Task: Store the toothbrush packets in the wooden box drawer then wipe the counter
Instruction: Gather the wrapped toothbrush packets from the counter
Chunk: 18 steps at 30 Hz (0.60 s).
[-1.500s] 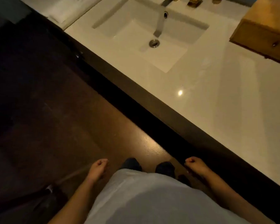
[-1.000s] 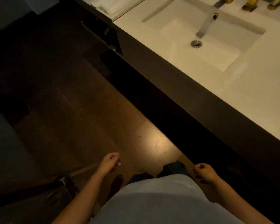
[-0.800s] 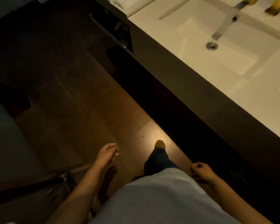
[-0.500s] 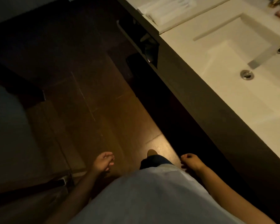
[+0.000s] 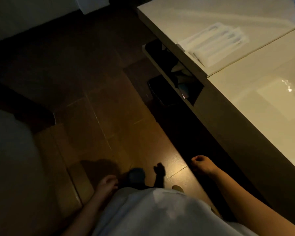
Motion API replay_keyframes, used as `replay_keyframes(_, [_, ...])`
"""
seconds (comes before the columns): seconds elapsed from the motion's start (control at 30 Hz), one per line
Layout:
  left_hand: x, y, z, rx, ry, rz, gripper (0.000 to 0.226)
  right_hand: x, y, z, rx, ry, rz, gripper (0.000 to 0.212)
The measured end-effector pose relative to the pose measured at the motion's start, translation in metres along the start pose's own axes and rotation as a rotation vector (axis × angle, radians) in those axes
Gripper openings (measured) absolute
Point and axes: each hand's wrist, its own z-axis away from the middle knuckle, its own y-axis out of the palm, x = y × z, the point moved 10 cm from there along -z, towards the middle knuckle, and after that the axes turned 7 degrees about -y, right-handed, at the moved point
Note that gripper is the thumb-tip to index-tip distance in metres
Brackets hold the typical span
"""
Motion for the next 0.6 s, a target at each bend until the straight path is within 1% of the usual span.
replay_keyframes(0.1, [-0.051,-0.020,-0.023,0.041,0.059,-0.159,0.030,-0.002,0.012,0.003,-0.116,0.060,-0.076,0.005])
replay_keyframes(0.2, [-0.110,-0.033,-0.039,0.113,0.110,-0.295,0.034,-0.008,0.034,0.014,-0.198,0.145,-0.152,0.014])
replay_keyframes(0.33, [-0.194,-0.033,-0.052,0.190,0.135,-0.352,0.033,-0.011,0.059,0.020,-0.262,0.238,-0.258,0.023])
replay_keyframes(0.43, [-0.249,-0.016,-0.055,0.260,0.202,-0.371,0.031,-0.012,0.068,0.021,-0.296,0.297,-0.312,0.021])
replay_keyframes(0.6, [-0.316,0.017,-0.073,0.312,0.277,-0.398,0.034,0.000,0.065,-0.003,-0.294,0.370,-0.390,0.025])
